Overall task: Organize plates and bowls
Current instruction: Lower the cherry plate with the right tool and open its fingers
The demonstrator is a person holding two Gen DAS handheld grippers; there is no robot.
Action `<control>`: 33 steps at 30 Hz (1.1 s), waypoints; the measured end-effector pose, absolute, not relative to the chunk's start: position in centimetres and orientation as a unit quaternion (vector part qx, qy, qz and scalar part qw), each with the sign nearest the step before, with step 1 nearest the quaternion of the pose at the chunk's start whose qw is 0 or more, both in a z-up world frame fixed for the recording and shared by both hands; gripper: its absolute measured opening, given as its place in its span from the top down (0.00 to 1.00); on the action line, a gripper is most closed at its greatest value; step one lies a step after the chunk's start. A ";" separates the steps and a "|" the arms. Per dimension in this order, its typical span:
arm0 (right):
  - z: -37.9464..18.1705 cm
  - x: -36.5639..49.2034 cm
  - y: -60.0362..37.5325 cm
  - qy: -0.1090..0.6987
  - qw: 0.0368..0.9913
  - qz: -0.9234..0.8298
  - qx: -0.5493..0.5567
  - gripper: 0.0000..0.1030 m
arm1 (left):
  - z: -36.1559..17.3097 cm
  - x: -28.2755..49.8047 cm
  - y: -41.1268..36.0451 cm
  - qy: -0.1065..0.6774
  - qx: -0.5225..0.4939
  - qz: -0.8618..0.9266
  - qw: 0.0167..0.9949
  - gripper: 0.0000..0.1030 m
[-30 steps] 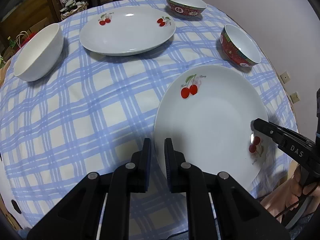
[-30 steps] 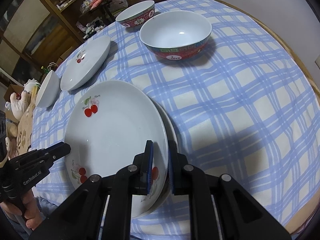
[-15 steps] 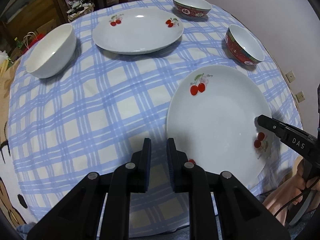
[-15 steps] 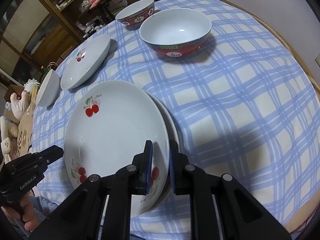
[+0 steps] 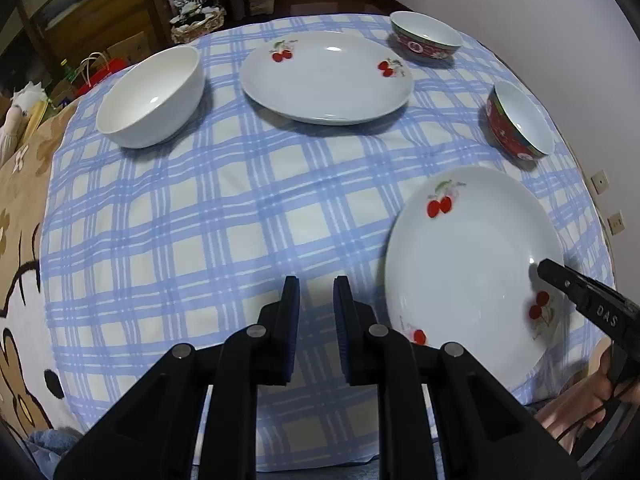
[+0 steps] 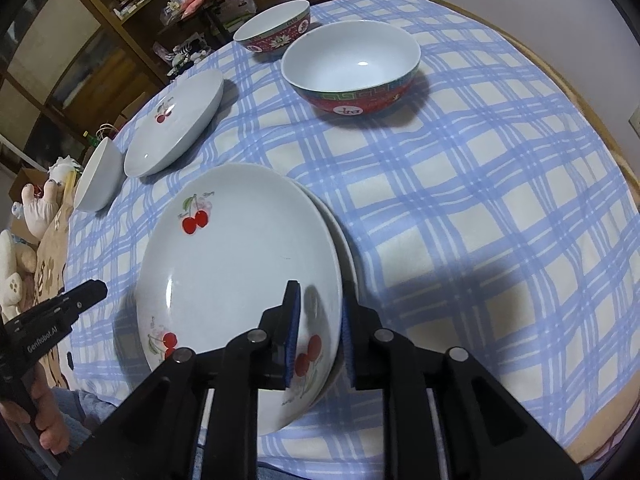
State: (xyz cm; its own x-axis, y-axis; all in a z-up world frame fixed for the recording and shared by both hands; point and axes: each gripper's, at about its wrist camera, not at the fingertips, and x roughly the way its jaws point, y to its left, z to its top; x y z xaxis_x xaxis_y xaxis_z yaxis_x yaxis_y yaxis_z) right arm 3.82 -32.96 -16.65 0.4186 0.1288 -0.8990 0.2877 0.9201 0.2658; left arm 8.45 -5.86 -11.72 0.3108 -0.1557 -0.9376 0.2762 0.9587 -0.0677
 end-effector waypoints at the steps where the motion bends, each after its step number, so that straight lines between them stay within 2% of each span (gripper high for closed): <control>1: -16.5 3.7 -32.9 0.536 0.821 -0.050 0.191 0.77 | -11.7 8.5 -5.8 0.571 0.052 -0.131 0.808 0.83; 3: -16.2 3.5 -32.7 0.531 0.826 -0.051 0.181 0.72 | -11.6 8.5 -5.6 0.570 0.052 -0.127 0.810 0.83; 5: -15.6 3.4 -32.3 0.524 0.835 -0.055 0.162 0.55 | -11.5 8.5 -5.5 0.570 0.051 -0.127 0.810 0.82; 9: -14.4 3.2 -31.7 0.504 0.850 -0.040 0.147 0.55 | -11.1 8.5 -5.3 0.566 0.047 -0.126 0.813 0.81; 12: -14.2 3.4 -31.0 0.502 0.854 -0.042 0.131 0.50 | -10.8 8.7 -5.0 0.562 0.043 -0.119 0.817 0.75; 14: -14.0 3.6 -30.7 0.497 0.858 -0.041 0.125 0.39 | -10.6 8.9 -5.0 0.562 0.041 -0.118 0.817 0.67; 15: -13.9 3.7 -30.6 0.494 0.860 -0.041 0.121 0.37 | -10.5 9.0 -5.0 0.564 0.039 -0.117 0.816 0.63; 17: -13.4 4.0 -30.1 0.482 0.868 -0.039 0.108 0.30 | -10.1 9.2 -4.9 0.560 0.039 -0.114 0.820 0.41; 20: -12.7 4.6 -29.4 0.461 0.882 -0.041 0.089 0.14 | -9.0 9.6 -4.8 0.541 0.050 -0.101 0.834 0.22; 22: -12.1 5.0 -28.8 0.446 0.891 -0.038 0.076 0.13 | -8.6 10.0 -4.6 0.531 0.055 -0.092 0.841 0.16; 27: -10.9 6.7 -27.5 0.428 0.902 -0.021 0.048 0.04 | -7.8 11.5 -4.2 0.516 0.052 -0.077 0.852 0.14; 33: -9.3 9.3 -26.9 0.409 0.912 -0.012 0.039 0.04 | -6.4 13.9 -4.1 0.512 0.039 -0.082 0.854 0.14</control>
State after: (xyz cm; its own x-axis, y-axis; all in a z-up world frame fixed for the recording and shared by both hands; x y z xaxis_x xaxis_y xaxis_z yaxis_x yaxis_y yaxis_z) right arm 9.27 -26.93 -9.31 0.6658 0.0100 -0.7461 0.0534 0.9967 0.0610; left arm 13.87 -4.09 -6.44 0.4614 -0.0996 -0.8816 0.1799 0.9835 -0.0170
